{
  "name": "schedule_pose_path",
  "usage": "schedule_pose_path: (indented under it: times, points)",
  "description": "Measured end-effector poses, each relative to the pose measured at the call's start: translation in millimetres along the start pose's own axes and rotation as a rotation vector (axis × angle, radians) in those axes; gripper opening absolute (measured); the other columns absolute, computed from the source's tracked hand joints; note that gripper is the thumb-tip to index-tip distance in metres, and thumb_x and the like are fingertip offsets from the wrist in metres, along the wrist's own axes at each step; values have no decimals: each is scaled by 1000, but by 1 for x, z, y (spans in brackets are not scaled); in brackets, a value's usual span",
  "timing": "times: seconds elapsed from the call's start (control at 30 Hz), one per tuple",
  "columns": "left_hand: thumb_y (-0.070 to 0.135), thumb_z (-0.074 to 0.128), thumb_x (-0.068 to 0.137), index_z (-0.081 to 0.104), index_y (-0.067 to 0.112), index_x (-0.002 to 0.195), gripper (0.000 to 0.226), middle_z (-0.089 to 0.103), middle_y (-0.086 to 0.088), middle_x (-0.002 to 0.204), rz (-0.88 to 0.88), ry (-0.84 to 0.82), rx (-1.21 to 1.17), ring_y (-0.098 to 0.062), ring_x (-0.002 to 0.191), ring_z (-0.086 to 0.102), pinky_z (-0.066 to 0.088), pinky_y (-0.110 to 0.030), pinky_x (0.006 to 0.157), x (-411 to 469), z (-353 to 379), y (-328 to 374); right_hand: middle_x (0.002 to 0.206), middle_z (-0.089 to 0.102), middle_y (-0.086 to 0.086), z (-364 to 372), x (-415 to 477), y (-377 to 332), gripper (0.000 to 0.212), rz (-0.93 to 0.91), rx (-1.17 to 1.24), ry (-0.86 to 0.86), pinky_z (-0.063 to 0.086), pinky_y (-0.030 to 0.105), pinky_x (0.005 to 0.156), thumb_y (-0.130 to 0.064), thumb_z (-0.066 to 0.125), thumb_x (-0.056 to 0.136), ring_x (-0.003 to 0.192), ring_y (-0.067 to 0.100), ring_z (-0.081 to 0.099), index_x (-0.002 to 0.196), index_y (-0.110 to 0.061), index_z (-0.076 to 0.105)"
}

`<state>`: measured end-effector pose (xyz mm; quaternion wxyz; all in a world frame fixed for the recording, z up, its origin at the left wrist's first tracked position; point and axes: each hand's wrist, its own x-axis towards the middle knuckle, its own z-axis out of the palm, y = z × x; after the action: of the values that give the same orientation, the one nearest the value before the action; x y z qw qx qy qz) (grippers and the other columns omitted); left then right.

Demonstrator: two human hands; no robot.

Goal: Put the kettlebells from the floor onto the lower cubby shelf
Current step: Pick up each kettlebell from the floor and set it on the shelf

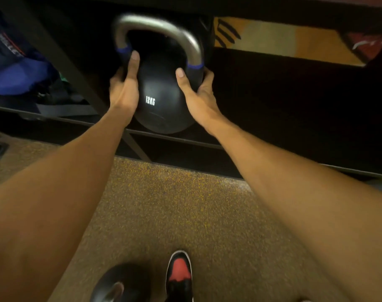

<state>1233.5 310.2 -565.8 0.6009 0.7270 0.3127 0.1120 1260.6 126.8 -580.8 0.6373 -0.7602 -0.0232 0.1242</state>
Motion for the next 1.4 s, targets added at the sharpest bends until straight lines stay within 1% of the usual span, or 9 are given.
schedule_pose_path:
  times: [0.07,0.17,0.3,0.47,0.6,0.77,0.93,1.07,1.4]
  points:
    - [90,57,73,64,36,137,84,70,9,128,3,-11,36,-12,116,66,52,-33,107,-5,1,3,152,49,1,-5,1,-3,79,20,-45,-49,35,31,105,-63,61,95,141,24,46,157,-28,26]
    - [95,52,69,63,35,140,94,64,4,138,-28,26,66,-18,126,60,45,-37,114,-8,0,5,154,50,-1,-10,0,-7,79,41,-81,-59,34,29,103,-63,60,96,143,25,45,159,-30,25]
    - [84,42,89,55,33,148,79,56,-3,149,-51,29,135,-27,139,50,35,-37,120,-19,0,6,158,47,-4,-20,-9,-12,86,63,-163,-85,35,34,113,-70,62,91,147,25,43,161,-36,26]
    - [62,37,105,44,25,155,63,54,-8,151,-71,24,241,-28,141,47,33,-29,105,-41,6,13,161,43,-3,-47,-36,-13,88,98,-198,-54,37,43,119,-65,67,90,147,23,41,162,-33,27]
    - [62,51,99,38,18,158,74,52,-9,153,-67,42,250,-28,142,47,34,-33,114,-83,6,23,157,46,-6,-79,-76,-17,84,98,-215,-60,39,44,117,-62,70,90,144,19,43,160,-37,32]
    - [62,63,91,49,25,150,71,56,0,149,-25,-54,231,-18,138,52,36,-30,116,-164,23,26,157,46,-10,-137,-144,-15,83,85,-301,-102,36,37,114,-60,71,90,146,16,40,159,-39,31]
    - [63,62,94,35,28,160,80,53,4,155,-31,-237,233,-14,143,47,32,-34,123,-264,52,34,156,47,-10,-205,-214,-21,83,82,-338,-90,31,32,108,-59,71,91,147,15,40,160,-37,30]
    - [71,62,88,33,32,161,88,52,6,155,-55,-309,230,-15,146,45,30,-42,125,-338,71,31,154,49,-11,-256,-270,-17,84,101,-380,-89,33,37,113,-62,70,90,146,15,40,159,-37,30]
    - [79,61,78,23,32,164,104,47,3,160,-75,-461,285,-21,143,49,36,-52,121,-447,74,16,149,54,-13,-308,-385,0,82,154,-356,-32,35,38,113,-60,71,90,141,11,45,159,-36,32]
